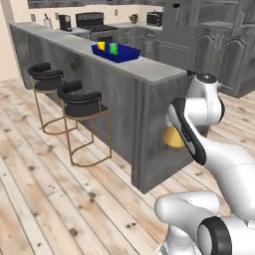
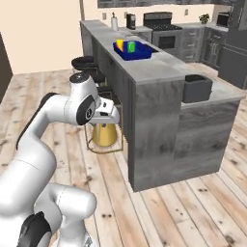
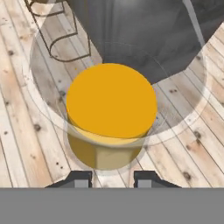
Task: There is a tray on the dining counter. Grab the cup, mug, and pitcher and place them on the tray. The pitcher may be placed next to the tray if it cannot fit the tray.
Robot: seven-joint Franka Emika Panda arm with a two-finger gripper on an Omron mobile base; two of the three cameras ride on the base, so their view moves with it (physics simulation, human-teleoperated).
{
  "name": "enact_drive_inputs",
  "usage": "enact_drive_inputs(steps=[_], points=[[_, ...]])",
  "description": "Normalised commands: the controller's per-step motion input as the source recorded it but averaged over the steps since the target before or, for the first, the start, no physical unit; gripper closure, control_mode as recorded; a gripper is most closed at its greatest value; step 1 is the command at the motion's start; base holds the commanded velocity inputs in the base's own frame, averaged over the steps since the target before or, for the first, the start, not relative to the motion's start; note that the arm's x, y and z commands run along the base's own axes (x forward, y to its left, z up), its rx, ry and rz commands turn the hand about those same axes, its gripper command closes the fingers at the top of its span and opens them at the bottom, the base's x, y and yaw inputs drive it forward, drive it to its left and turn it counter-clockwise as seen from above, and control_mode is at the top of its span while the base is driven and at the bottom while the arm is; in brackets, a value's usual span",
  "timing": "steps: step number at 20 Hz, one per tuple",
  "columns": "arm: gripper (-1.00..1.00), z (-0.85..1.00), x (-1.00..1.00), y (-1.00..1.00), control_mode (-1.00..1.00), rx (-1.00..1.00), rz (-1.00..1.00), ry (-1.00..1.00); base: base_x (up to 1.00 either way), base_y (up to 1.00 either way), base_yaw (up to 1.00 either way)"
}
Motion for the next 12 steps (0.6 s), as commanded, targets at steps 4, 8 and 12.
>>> enact_drive_inputs(steps=[4, 8, 12], points=[[1.00, 0.00, 0.00, 0.00, 1.00, 0.00, 0.00, 0.00, 0.54, 0.53, 0.28], [1.00, 0.00, 0.00, 0.00, 1.00, 0.00, 0.00, 0.00, 0.67, 0.26, 0.34], [1.00, 0.00, 0.00, 0.00, 1.00, 0.00, 0.00, 0.00, 0.73, 0.26, 0.34]])
